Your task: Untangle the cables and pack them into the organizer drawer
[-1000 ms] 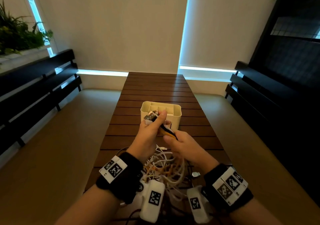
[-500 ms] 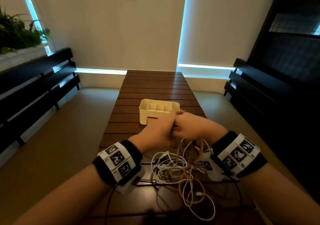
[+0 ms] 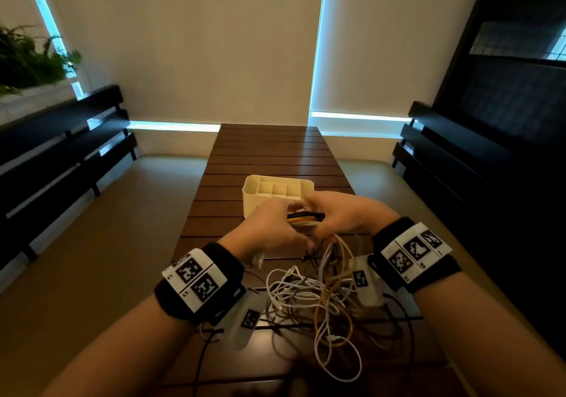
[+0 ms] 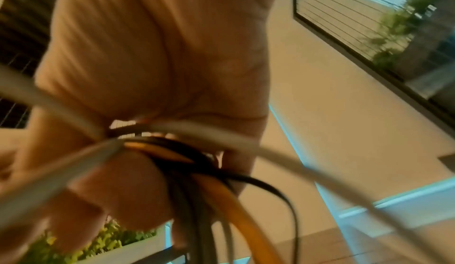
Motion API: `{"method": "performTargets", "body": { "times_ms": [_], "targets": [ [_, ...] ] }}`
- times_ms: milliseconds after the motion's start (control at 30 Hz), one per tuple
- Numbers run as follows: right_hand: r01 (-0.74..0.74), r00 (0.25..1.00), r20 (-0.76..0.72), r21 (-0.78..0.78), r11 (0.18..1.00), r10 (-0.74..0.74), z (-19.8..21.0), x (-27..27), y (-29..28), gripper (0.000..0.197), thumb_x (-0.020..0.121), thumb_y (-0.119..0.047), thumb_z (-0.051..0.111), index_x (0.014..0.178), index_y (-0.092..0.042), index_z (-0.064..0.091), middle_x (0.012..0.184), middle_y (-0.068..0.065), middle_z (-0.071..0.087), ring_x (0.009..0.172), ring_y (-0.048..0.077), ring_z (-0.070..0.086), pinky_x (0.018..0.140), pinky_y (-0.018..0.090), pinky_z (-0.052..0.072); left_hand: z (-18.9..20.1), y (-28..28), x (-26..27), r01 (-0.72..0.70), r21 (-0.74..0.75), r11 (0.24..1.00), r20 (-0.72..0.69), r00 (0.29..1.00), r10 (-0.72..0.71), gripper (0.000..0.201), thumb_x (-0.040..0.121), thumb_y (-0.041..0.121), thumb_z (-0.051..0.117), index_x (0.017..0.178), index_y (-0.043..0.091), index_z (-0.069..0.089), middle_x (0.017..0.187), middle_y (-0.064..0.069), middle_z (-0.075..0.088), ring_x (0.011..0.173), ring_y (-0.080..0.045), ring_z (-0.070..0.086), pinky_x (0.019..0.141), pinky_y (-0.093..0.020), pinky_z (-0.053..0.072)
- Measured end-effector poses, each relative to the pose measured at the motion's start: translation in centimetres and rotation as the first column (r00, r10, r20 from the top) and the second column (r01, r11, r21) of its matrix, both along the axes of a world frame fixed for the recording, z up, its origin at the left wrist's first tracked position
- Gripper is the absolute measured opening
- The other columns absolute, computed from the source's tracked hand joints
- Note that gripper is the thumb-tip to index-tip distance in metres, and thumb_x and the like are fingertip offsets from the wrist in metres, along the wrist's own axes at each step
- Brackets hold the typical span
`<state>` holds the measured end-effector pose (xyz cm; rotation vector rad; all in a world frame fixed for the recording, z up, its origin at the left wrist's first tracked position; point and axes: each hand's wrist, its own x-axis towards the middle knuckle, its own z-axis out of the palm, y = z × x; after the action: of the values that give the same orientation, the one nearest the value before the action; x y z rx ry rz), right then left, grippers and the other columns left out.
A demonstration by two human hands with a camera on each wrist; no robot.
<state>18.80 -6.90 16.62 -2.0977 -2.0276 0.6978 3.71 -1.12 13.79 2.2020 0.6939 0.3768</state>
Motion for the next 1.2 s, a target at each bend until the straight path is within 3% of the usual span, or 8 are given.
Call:
{"method": "performTargets", "body": {
  "times_ms": [167,300,467,533,733,900,1100,1200],
  "targets": [
    [-0.010,0.999,-0.033,-0.011,1.000,0.010,-1.2,2.0,-0.8,0.006,0.088,-0.019,0.061,0.089,-0.024,0.062,0.087,-0.001,0.070,0.077,0.008,0.062,0.076,0.024,0.046,-0.3,0.2,-1.2,-0.029,-0.356,0.934,0.232,0.966,0.118,0.027,0.080,-0.004,0.065,0.104,0.009,0.067,0.072,0.005,0.063,0.046,0.006,0.053,0.043,-0.007,0.037],
    [0.118,0.903,-0.428,0.158,0.980,-0.040,-2.5,2.8,-2.3,0.014,0.093,-0.014,0.054,0.082,-0.017,0.062,0.077,0.000,0.065,0.081,0.017,0.065,0.084,0.034,0.049,-1.3,0.7,-1.8,-0.017,-0.498,0.867,0.221,0.964,0.145,0.019,0.083,0.008,0.066,0.102,0.008,0.067,0.066,0.005,0.057,0.044,-0.002,0.040,0.044,-0.018,0.028],
    [0.376,0.607,-0.791,0.196,0.906,-0.081,-4.5,-0.1,-2.5,0.013,0.096,-0.010,0.047,0.091,-0.010,0.059,0.053,-0.006,0.047,0.038,0.005,0.036,0.048,0.023,0.039,-1.8,0.0,-1.3,0.012,-0.587,0.809,0.255,0.952,0.170,0.028,0.090,0.027,0.061,0.062,0.027,0.062,0.041,0.014,0.045,0.036,-0.001,0.034,0.042,-0.018,0.024],
    [0.402,0.571,-0.818,0.206,0.892,-0.068,-4.8,-1.2,-2.7,0.005,0.093,-0.015,0.054,0.092,-0.016,0.059,0.051,-0.009,0.047,0.036,0.002,0.034,0.043,0.020,0.034,-2.0,0.0,-1.0,-0.001,-0.617,0.787,0.305,0.921,0.241,0.026,0.086,0.035,0.064,0.061,0.027,0.066,0.043,0.013,0.043,0.039,-0.002,0.031,0.044,-0.021,0.022],
    [0.312,0.769,-0.640,0.363,0.878,-0.009,-5.5,-4.3,-2.4,0.032,0.090,-0.043,0.037,0.112,-0.024,0.051,0.055,-0.021,0.056,0.049,-0.009,0.052,0.048,0.008,0.038,-1.7,-0.7,0.2,0.010,-0.762,0.647,0.415,0.775,0.477,0.038,0.082,0.040,0.064,0.100,0.007,0.064,0.067,0.000,0.066,0.054,-0.008,0.060,0.046,-0.020,0.047],
    [0.331,0.904,-0.404,0.446,0.832,-0.143,-7.2,-5.2,-1.5,0.028,0.096,-0.043,0.033,0.098,-0.018,0.045,0.068,-0.014,0.047,0.061,0.001,0.046,0.056,0.019,0.034,-1.4,-1.2,0.7,0.042,-0.806,0.591,0.421,0.742,0.522,0.060,0.066,0.038,0.073,0.112,0.002,0.063,0.110,-0.019,0.068,0.099,-0.030,0.067,0.085,-0.037,0.056],
    [0.250,0.952,-0.279,0.467,0.848,-0.127,-7.9,-5.5,-1.6,0.037,0.098,-0.044,0.032,0.093,-0.013,0.050,0.064,-0.004,0.050,0.055,0.012,0.047,0.050,0.022,0.031,-2.1,-1.1,0.6,0.017,-0.782,0.624,0.378,0.808,0.452,0.040,0.066,0.011,0.079,0.103,0.006,0.065,0.091,-0.010,0.069,0.087,-0.023,0.067,0.072,-0.031,0.055],
    [0.178,0.975,-0.199,0.459,0.871,-0.094,-8.3,-5.1,-1.5,0.060,0.089,-0.062,0.027,0.115,-0.013,0.050,0.092,0.006,0.064,0.078,0.022,0.062,0.065,0.036,0.051,-2.6,-1.0,0.7,-0.028,-0.778,0.627,0.338,0.823,0.456,0.043,0.066,0.003,0.079,0.106,0.001,0.064,0.095,-0.011,0.067,0.092,-0.025,0.065,0.077,-0.033,0.054]
  ]
}}
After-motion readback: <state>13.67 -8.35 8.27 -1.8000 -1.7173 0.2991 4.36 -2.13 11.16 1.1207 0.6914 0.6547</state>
